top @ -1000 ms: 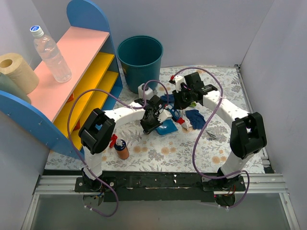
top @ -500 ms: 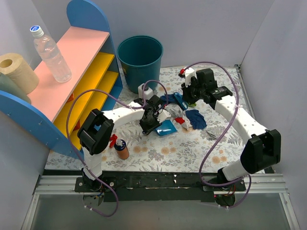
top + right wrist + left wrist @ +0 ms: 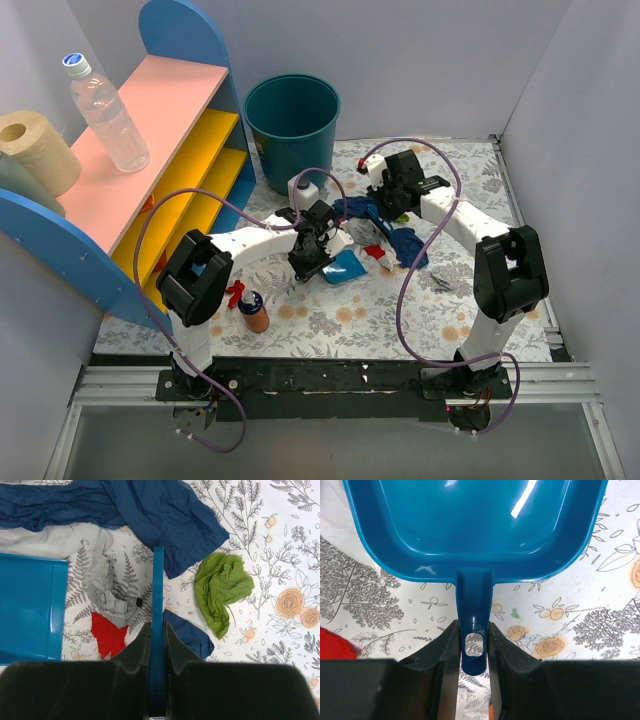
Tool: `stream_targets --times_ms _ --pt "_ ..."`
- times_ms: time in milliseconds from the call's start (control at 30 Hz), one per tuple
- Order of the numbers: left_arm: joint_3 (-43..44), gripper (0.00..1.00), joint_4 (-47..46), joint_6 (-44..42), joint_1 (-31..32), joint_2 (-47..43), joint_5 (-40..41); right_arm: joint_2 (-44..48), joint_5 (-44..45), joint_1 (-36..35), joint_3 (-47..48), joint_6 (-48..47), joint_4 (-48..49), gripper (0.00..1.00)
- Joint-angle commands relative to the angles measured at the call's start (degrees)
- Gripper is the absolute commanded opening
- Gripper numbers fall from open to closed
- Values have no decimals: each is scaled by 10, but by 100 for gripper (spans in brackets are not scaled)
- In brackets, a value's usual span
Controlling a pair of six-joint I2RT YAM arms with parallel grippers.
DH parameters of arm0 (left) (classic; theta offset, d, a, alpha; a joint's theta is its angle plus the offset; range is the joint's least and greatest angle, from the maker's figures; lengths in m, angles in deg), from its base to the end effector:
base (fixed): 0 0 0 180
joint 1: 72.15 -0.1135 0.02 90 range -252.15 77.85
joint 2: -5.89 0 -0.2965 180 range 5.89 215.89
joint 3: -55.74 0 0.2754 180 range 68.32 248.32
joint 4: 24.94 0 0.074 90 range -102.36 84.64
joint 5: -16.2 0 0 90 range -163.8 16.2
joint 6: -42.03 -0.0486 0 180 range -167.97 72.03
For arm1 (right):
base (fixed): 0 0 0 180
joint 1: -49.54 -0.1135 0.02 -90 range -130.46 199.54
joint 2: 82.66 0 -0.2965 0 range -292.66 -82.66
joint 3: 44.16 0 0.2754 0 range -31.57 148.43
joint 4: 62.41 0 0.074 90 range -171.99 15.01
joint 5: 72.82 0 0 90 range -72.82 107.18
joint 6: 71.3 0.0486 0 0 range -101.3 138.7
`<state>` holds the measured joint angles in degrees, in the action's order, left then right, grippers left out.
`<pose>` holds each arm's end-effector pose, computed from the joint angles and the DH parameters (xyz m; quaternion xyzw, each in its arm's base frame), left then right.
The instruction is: Sweep away the paper scraps from the table
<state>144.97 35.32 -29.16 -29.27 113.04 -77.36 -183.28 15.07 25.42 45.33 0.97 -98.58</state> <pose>0.2871 -0.2707 0.1922 0.2104 0.9717 -0.0793 0.0725 0.3899 0.1765 0.2617 -0.3388 0.8674 0.0374 0.3625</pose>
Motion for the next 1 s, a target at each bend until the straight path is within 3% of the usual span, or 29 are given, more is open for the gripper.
stream_targets --times_ms 0,67,300,467,567,700,800,967 --pt "-54 28 -78 1 1 -45 4 0 -2 -9 33 0 19 1" --pt "-75 39 -104 -7 0 -59 5 -2 -3 -10 34 3 17 1" --pt "-130 37 -150 -11 -12 -104 -23 2 -11 -10 34 8 14 1" --pt "-153 31 -157 -11 -17 -109 -40 8 -14 -12 21 7 14 1" --pt "-160 22 -161 -9 -19 -101 -42 9 -18 -12 11 3 11 1" --pt "-134 1 -139 -3 -19 -85 -55 12 -28 -15 5 2 7 1" --pt "-111 0 -128 5 -19 -81 -66 23 -38 -21 -5 9 5 1" --pt "-69 0 -69 8 -19 -61 -73 45 18 -29 -4 4 22 1"
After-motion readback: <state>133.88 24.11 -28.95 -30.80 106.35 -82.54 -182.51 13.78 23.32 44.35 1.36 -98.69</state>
